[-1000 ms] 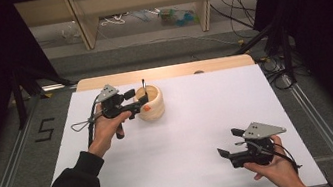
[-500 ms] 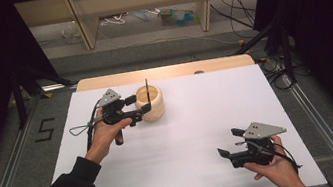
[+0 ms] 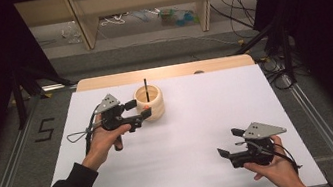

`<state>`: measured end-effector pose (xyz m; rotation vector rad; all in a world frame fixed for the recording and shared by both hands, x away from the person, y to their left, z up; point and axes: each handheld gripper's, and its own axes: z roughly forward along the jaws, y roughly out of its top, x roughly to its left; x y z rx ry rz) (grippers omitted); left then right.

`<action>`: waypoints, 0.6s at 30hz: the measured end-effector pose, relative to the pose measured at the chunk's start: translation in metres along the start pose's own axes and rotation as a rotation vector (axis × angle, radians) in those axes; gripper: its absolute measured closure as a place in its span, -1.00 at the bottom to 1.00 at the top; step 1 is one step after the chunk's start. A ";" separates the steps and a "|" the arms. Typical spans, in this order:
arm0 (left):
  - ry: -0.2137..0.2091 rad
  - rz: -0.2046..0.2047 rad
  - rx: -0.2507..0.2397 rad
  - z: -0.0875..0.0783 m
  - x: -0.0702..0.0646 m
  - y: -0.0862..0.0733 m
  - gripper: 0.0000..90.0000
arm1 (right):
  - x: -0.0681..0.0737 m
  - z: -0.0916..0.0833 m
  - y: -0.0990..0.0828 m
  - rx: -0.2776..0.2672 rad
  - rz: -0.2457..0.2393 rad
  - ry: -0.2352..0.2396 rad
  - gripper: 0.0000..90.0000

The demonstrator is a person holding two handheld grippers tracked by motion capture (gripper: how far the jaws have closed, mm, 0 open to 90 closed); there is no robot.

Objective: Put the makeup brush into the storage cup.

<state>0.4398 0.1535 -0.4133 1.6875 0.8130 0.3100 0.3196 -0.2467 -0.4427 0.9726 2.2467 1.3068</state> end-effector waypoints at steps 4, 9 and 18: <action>-0.008 0.005 -0.004 -0.003 -0.002 -0.002 -0.44 | 0.000 0.000 0.000 -0.001 0.000 -0.001 -0.60; -0.017 0.006 -0.010 -0.007 -0.008 -0.004 -0.44 | 0.001 0.000 0.000 0.002 0.009 0.003 -0.60; -0.029 0.017 -0.017 -0.019 -0.012 -0.009 -0.45 | 0.000 -0.001 0.000 -0.002 0.004 -0.002 -0.60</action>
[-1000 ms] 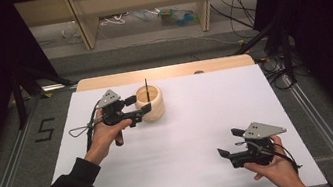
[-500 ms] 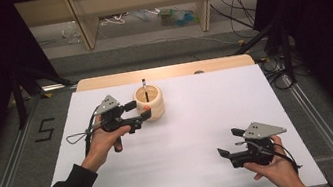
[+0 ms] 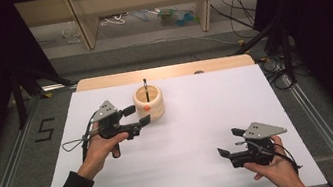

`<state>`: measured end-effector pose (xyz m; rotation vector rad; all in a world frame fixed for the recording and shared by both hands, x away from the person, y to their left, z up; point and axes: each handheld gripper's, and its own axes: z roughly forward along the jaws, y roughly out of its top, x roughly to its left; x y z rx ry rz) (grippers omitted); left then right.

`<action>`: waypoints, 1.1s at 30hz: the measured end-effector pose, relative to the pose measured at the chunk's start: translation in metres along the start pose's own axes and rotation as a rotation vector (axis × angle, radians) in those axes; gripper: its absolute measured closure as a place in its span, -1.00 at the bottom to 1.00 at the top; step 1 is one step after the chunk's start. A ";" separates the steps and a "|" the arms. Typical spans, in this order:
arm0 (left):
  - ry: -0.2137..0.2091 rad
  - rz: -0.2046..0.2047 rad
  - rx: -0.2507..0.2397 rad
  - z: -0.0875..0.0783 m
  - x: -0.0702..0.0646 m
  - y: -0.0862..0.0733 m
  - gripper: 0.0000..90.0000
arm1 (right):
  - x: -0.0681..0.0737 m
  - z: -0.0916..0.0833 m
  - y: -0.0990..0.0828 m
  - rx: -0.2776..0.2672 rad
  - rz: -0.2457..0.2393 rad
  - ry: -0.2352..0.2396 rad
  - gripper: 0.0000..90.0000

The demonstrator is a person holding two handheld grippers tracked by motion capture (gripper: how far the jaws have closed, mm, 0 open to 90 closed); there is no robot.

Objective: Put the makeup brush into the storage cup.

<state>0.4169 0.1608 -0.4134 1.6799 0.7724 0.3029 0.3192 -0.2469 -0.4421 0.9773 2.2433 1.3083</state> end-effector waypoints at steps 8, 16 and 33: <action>-0.007 0.005 -0.003 -0.014 -0.004 -0.009 -0.45 | 0.000 0.000 0.000 0.001 0.009 0.003 -0.60; -0.003 0.027 0.010 -0.025 -0.007 -0.018 -0.46 | 0.000 0.000 0.000 -0.007 0.005 0.000 -0.60; -0.022 0.091 0.026 -0.035 -0.016 -0.033 -0.48 | 0.001 -0.001 0.001 -0.026 0.007 0.001 -0.61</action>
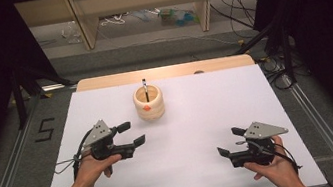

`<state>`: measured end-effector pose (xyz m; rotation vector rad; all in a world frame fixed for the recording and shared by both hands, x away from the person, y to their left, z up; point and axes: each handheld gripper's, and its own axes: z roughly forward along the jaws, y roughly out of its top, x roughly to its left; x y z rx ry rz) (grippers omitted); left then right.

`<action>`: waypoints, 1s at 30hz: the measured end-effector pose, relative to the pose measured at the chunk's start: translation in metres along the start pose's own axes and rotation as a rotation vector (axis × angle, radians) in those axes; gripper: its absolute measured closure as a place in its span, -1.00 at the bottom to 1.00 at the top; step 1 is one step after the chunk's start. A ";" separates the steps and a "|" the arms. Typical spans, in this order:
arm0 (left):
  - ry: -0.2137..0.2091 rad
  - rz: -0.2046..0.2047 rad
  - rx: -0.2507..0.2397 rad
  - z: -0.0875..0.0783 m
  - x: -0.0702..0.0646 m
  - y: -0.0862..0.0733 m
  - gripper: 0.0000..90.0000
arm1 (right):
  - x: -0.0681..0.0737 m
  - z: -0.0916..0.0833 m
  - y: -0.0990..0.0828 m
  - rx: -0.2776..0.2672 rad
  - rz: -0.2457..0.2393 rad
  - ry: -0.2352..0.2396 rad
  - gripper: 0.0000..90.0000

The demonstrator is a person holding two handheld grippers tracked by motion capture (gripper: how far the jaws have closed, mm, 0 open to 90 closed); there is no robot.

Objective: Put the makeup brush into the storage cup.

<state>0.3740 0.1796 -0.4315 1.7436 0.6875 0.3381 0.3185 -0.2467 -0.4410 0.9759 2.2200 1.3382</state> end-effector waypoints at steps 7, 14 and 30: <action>-0.012 0.012 0.006 -0.002 -0.005 -0.004 -0.49 | 0.000 -0.001 0.001 -0.004 -0.006 0.002 -0.61; -0.012 0.008 0.010 -0.005 -0.008 -0.009 -0.49 | 0.000 -0.001 0.001 -0.015 -0.009 0.000 -0.62; -0.010 0.017 0.008 -0.013 -0.015 -0.022 -0.50 | 0.001 -0.004 0.003 -0.064 0.018 0.008 -0.64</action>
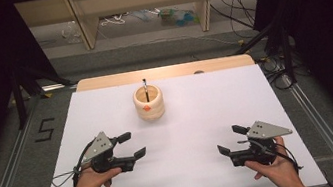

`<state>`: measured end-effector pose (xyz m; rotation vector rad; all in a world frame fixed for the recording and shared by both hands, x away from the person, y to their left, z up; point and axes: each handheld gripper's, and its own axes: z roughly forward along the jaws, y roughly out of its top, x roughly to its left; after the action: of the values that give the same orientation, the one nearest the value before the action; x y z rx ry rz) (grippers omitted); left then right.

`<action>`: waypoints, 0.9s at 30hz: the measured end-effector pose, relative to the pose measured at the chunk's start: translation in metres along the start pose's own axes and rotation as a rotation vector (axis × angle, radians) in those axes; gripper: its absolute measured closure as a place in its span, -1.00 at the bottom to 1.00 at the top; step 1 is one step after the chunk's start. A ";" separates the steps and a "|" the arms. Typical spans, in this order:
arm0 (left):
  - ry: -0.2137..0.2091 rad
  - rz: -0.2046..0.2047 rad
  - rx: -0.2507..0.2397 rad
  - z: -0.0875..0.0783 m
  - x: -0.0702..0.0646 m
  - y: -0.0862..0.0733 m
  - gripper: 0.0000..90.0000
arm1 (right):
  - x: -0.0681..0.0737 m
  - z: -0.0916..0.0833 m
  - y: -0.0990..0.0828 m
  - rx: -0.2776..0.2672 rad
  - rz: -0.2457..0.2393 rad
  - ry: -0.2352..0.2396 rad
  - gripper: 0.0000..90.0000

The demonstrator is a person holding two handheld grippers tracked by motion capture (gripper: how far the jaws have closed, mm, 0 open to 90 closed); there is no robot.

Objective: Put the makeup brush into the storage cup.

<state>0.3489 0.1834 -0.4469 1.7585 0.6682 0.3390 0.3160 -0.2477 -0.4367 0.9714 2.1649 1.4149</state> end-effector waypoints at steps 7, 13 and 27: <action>-0.002 0.014 -0.001 -0.004 -0.003 -0.002 -0.52 | 0.000 0.000 0.000 -0.008 -0.006 -0.002 -0.64; 0.006 0.019 0.003 -0.005 -0.004 -0.005 -0.53 | 0.000 0.001 0.000 -0.018 -0.001 0.005 -0.64; 0.011 0.000 0.003 -0.005 -0.006 -0.009 -0.60 | 0.001 0.000 0.000 -0.012 -0.007 0.001 -0.64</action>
<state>0.3393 0.1849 -0.4530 1.7603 0.6765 0.3483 0.3155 -0.2468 -0.4370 0.9590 2.1560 1.4232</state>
